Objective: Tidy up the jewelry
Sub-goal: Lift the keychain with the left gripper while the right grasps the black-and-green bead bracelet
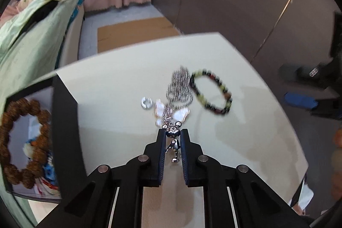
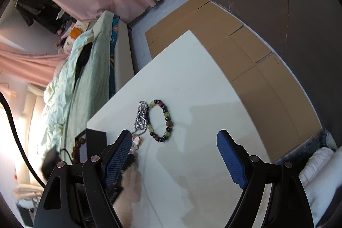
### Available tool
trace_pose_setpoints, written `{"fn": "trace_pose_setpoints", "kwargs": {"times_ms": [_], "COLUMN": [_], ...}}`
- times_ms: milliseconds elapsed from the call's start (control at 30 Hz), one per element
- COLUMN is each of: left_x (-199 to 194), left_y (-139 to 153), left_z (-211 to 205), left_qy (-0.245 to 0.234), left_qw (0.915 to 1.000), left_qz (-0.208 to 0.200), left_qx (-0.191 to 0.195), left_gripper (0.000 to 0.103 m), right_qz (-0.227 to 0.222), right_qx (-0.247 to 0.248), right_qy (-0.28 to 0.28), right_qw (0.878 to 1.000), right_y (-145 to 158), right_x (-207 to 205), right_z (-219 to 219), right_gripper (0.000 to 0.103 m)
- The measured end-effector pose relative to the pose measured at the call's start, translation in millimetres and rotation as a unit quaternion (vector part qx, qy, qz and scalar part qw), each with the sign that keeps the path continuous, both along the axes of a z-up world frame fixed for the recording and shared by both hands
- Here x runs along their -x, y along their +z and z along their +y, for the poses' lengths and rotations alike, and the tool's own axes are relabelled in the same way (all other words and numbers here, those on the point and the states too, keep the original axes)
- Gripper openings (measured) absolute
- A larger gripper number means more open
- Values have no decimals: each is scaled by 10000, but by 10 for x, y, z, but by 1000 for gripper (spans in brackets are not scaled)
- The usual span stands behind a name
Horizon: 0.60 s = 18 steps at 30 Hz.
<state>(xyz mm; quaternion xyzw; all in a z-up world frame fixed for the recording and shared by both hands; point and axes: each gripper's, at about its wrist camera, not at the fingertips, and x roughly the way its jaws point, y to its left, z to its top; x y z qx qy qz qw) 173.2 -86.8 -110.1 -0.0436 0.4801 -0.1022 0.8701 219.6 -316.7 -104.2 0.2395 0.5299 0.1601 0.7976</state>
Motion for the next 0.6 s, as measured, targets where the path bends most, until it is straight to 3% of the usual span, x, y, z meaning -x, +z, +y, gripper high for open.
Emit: {"fn": "trace_pose_setpoints", "kwargs": {"times_ms": [133, 267, 600], "left_x": [40, 86, 119], "left_y": [195, 321, 581], "left_z": [91, 186, 379], "left_qy": [88, 190, 303], "left_qw": [9995, 9985, 9953], "left_qz": [-271, -425, -716], "left_qx": [135, 284, 573], "left_gripper": [14, 14, 14], "right_qz": [-49, 2, 12], "right_qx": [211, 392, 986], "right_qy": [155, 239, 371], "right_qw": [9996, 9989, 9944], "right_y": [-38, -112, -231], "right_x": [-49, -112, -276], "right_z": [154, 282, 571], "right_gripper": [73, 56, 43]}}
